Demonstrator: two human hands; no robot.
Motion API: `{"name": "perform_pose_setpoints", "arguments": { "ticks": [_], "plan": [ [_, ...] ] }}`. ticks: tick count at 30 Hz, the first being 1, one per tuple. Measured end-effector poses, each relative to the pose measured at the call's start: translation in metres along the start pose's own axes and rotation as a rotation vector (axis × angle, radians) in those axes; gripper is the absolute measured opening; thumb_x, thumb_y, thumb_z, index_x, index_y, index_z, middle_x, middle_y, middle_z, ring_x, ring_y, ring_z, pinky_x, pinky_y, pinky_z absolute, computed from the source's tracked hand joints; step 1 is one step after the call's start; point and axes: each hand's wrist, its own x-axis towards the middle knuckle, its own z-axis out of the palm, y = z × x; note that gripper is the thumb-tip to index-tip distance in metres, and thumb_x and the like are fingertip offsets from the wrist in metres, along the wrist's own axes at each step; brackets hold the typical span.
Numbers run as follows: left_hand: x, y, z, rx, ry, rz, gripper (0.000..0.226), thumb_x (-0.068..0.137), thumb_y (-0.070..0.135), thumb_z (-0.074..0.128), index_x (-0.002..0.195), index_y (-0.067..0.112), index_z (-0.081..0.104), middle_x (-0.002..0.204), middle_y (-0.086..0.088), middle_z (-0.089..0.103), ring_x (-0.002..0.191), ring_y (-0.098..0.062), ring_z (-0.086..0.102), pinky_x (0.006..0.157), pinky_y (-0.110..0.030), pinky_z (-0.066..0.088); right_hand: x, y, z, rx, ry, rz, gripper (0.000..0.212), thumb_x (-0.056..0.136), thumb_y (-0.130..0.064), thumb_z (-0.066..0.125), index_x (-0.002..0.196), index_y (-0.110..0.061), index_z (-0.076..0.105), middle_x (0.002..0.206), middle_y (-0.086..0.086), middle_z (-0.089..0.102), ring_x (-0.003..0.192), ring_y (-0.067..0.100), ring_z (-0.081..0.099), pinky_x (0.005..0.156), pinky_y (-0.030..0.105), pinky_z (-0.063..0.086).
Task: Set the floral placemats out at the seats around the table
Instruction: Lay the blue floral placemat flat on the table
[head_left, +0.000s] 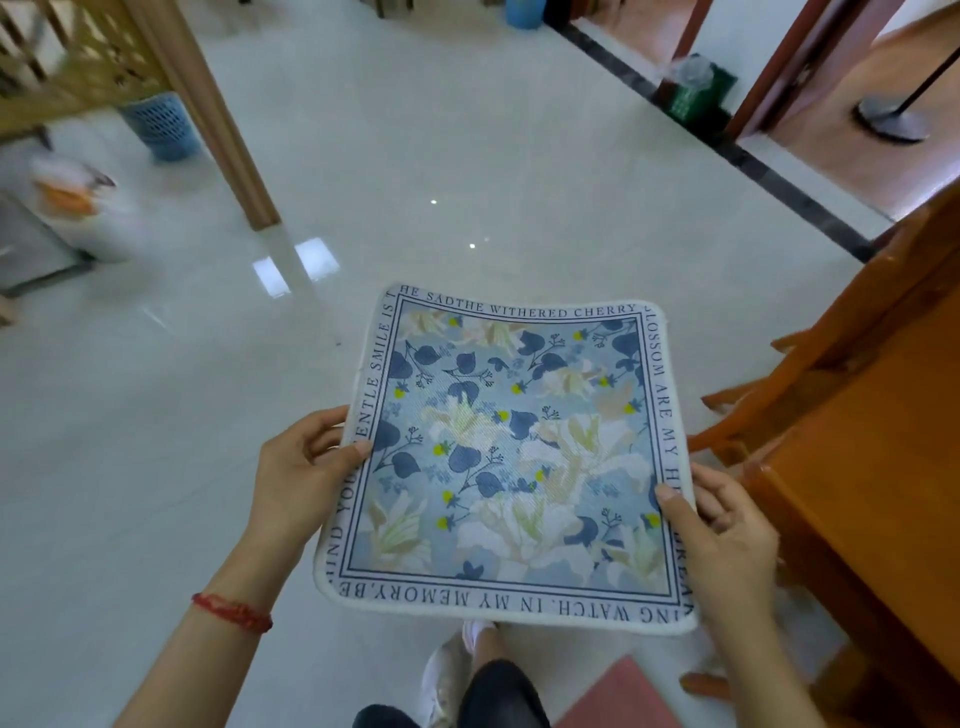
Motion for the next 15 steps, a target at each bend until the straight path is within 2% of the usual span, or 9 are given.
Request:
{"name": "perform_pose_setpoints", "arguments": {
  "ticks": [3,8,10,12,15],
  "plan": [
    [0.023,0.009,0.000,-0.006,0.036,0.000,0.029,0.079,-0.008,0.062,0.092,0.017,0.064,0.064,0.016,0.070,0.058,0.000,0.066,0.052,-0.012,0.051,0.029,-0.010,0.020,-0.004,-0.048,-0.021,0.024,0.082,0.001,0.061,0.089,-0.021,0.061,0.076,-0.015,0.072,0.069,0.007,0.069,0.055,0.021,0.056],
    [0.074,0.029,0.015,-0.016,0.092,-0.005,0.032,0.080,-0.009,0.061,0.087,0.023,0.063,0.064,0.017,0.070,0.057,0.001,0.065,0.051,-0.012,0.051,0.089,-0.024,0.049,0.001,-0.081,-0.015,0.024,0.082,0.001,0.061,0.086,-0.022,0.059,0.075,-0.015,0.072,0.069,0.009,0.069,0.058,0.025,0.058],
    [0.097,0.037,0.023,-0.009,0.104,-0.015,0.033,0.080,-0.008,0.061,0.087,0.024,0.063,0.066,0.012,0.071,0.057,0.000,0.066,0.053,-0.013,0.052,0.112,-0.030,0.060,-0.006,-0.081,-0.018,0.023,0.082,0.002,0.062,0.087,-0.021,0.059,0.074,-0.015,0.072,0.069,0.007,0.069,0.061,0.026,0.058],
    [0.119,0.044,0.030,-0.005,0.120,-0.017,0.032,0.080,-0.007,0.062,0.089,0.023,0.064,0.071,0.007,0.071,0.058,-0.001,0.066,0.055,-0.014,0.053,0.134,-0.038,0.069,-0.011,-0.087,-0.027,0.022,0.082,0.002,0.061,0.088,-0.019,0.059,0.072,-0.018,0.071,0.067,0.004,0.068,0.060,0.024,0.057],
    [0.150,0.055,0.040,0.000,0.128,-0.014,0.030,0.079,-0.007,0.062,0.095,0.018,0.064,0.072,0.010,0.071,0.059,0.001,0.066,0.056,-0.013,0.053,0.163,-0.049,0.080,-0.007,-0.092,-0.030,0.020,0.082,0.000,0.061,0.091,-0.017,0.058,0.070,-0.021,0.070,0.065,0.000,0.067,0.056,0.017,0.055]
  ]
}}
